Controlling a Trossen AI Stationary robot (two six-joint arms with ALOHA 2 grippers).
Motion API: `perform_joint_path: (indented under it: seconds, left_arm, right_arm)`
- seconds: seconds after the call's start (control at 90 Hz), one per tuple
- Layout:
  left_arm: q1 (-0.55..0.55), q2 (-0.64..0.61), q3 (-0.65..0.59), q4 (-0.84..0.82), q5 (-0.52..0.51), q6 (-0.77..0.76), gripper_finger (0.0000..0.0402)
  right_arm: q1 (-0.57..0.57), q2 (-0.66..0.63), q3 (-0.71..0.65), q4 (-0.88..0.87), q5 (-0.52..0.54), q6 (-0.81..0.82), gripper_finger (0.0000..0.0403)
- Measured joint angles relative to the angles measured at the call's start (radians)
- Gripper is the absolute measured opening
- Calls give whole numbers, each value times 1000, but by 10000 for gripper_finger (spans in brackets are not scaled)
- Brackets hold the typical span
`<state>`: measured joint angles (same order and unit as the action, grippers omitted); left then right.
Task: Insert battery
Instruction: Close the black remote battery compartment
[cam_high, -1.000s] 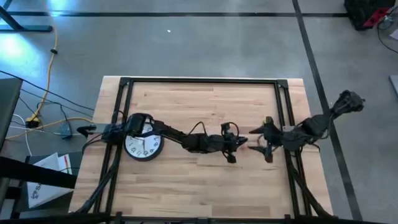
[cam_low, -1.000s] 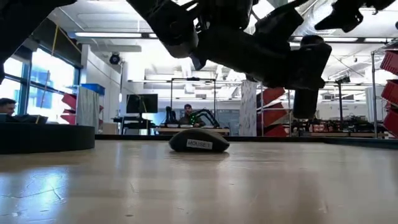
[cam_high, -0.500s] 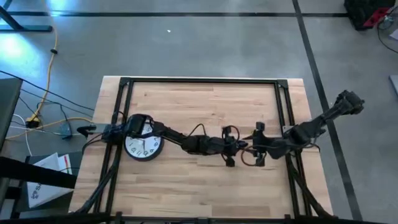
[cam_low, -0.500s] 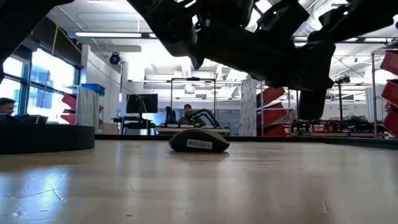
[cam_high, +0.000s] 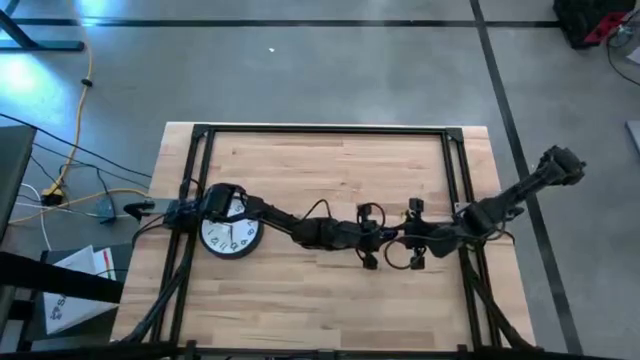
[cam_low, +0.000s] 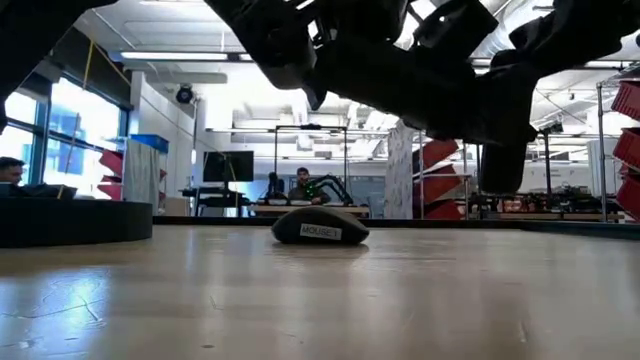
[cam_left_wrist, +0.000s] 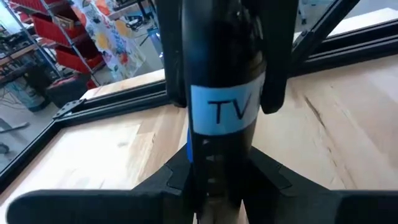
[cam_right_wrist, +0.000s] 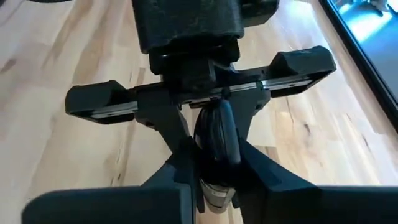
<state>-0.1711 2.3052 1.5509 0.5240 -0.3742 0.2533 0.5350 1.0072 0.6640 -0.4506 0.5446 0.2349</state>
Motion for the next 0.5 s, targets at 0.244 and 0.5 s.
perform_joint_path:
  seconds: [0.244, 0.5]
  left_arm:
    - [-2, -11, 0, -4, -5, 10, 75]
    - [-6, -10, -1, -12, 19, -78, 75]
  right_arm:
    - [0, -1, 2, -7, 12, 40, 46]
    - [0, 32, 2, -18, -6, 118, 46]
